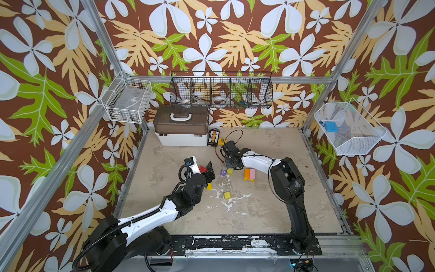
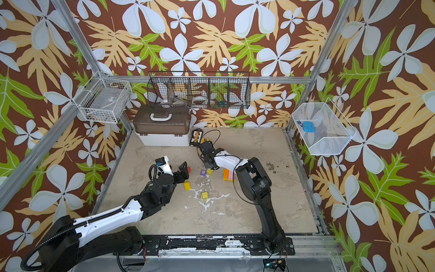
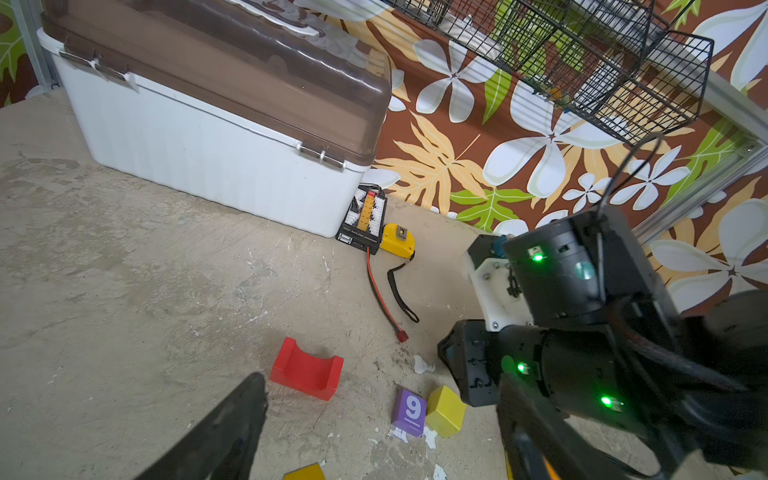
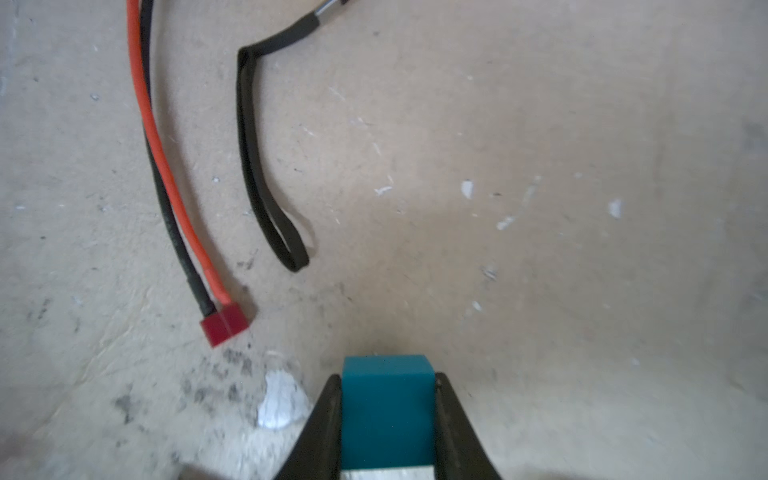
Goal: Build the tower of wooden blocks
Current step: 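Carry the teal cube with the right gripper over the orange and pink bars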
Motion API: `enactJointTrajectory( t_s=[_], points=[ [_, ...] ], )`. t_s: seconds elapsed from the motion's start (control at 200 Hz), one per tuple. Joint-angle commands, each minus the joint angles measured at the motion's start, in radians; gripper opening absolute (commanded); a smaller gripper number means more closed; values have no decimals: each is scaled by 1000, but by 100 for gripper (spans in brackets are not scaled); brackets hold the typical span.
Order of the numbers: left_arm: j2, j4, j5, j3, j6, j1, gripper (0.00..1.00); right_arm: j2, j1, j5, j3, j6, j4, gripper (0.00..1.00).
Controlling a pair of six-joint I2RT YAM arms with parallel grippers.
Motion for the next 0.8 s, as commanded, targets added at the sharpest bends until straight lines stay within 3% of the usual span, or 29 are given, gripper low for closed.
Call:
enactJointTrajectory(
  t_s=[0.0, 0.195, 0.53, 0.646, 0.796],
  points=[
    [11, 24, -3, 9, 8, 2, 88, -80, 1, 57, -27, 45, -13, 27],
    [27, 26, 18, 15, 2, 3, 88, -301, 1, 105, -134, 84, -41, 27],
    [-5, 21, 11, 6, 0, 2, 88, -692, -65, 126, -605, 231, 78, 23],
    [-3, 9, 15, 16, -1, 3, 88, -740, -65, 103, -702, 252, 161, 24],
    [-8, 1, 4, 20, 1, 2, 88, -716, -65, 44, -705, 269, 173, 20]
  ],
)
